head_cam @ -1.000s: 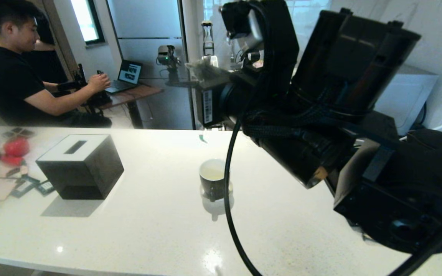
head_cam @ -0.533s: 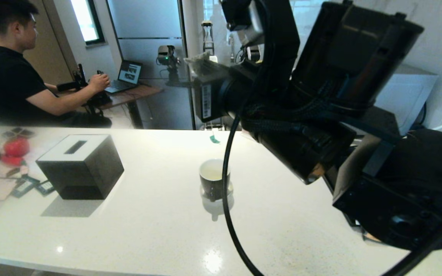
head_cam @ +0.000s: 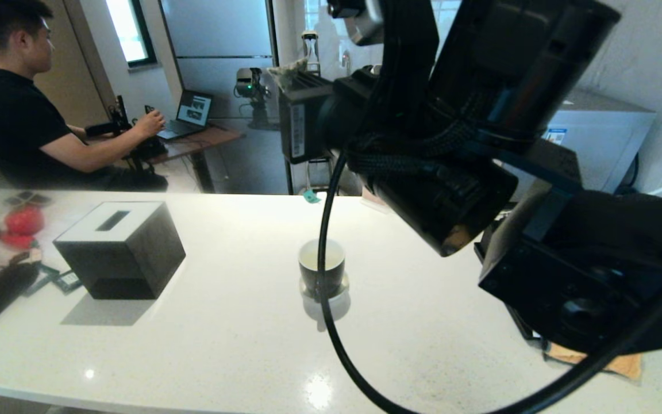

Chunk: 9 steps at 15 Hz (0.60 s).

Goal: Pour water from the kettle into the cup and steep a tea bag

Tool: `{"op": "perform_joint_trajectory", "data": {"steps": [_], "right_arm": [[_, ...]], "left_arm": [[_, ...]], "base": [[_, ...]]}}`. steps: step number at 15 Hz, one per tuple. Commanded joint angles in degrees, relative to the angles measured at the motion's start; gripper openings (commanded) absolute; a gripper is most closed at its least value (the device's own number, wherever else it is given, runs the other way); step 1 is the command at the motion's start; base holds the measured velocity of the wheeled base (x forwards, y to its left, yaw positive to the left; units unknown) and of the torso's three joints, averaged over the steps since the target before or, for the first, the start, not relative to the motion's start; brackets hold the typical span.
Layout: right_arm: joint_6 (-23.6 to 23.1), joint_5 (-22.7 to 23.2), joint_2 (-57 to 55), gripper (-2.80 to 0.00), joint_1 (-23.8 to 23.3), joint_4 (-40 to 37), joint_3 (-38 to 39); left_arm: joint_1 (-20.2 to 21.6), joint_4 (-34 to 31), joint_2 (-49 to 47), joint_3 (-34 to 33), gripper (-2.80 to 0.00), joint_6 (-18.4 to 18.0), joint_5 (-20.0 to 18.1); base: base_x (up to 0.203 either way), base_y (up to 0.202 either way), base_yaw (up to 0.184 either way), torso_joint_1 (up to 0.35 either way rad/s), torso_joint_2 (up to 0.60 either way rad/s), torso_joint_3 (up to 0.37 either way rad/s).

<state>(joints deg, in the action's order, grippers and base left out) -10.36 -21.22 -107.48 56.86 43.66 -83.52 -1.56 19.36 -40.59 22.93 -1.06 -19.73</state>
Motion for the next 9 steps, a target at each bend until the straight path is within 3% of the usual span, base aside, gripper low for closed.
{"op": "perform_joint_trajectory", "data": {"steps": [1, 9], "right_arm": [[-0.1, -0.1, -1.7, -2.8, 0.0, -0.7, -2.9], [0.0, -0.1, -3.1, -2.8, -0.1, -0.8, -4.0]], "left_arm": [[-0.1, 3.1, -9.0, 0.3, -2.8, 0.1, -2.5], [-6.6, 25.5, -32.6, 2.9, -2.8, 1.2, -4.1]], "base": [[0.0, 0.0, 0.0, 0.0, 0.0, 0.0], [0.0, 0.0, 0.0, 0.0, 0.0, 0.0]]}}
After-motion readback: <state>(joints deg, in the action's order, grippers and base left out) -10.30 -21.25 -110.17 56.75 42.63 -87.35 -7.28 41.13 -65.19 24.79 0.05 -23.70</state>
